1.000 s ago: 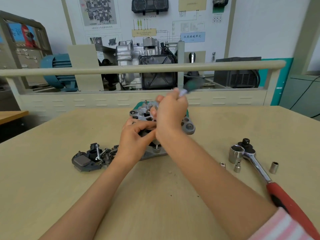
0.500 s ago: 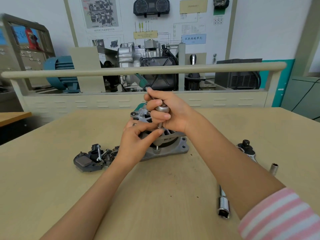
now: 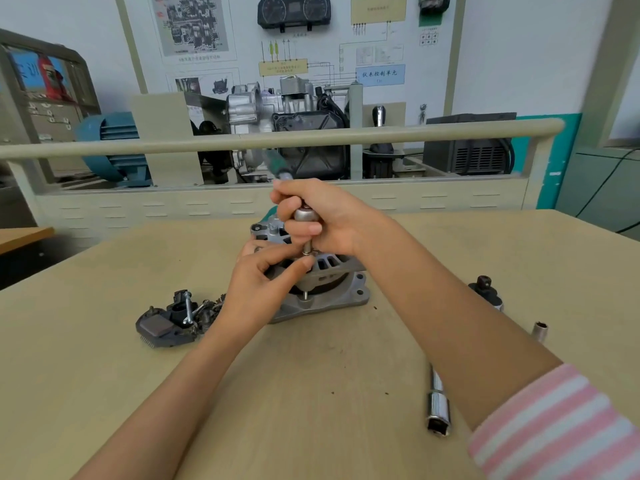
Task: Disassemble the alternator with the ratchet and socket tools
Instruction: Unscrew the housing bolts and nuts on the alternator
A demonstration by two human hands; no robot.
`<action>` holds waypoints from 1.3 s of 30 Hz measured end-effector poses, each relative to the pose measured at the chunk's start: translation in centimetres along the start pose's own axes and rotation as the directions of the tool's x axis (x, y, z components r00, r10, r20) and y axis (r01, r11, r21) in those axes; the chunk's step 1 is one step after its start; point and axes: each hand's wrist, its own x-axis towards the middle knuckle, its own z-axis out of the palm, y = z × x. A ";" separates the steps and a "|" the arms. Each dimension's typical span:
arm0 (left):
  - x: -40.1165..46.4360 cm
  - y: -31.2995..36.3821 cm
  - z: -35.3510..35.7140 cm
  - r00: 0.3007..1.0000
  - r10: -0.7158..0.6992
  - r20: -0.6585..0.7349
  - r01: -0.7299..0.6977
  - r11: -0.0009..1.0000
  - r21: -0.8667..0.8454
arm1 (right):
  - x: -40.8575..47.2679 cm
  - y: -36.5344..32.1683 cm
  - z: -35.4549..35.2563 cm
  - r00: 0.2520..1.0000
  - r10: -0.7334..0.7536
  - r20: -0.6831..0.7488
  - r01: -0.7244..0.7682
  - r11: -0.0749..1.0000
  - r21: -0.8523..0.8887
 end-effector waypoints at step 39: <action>0.1 0.0 0.0 1.000 0.016 0.015 -0.016 1.000 0.006 | -0.5 0.6 -0.2 0.994 -0.082 0.072 0.080 0.996 0.033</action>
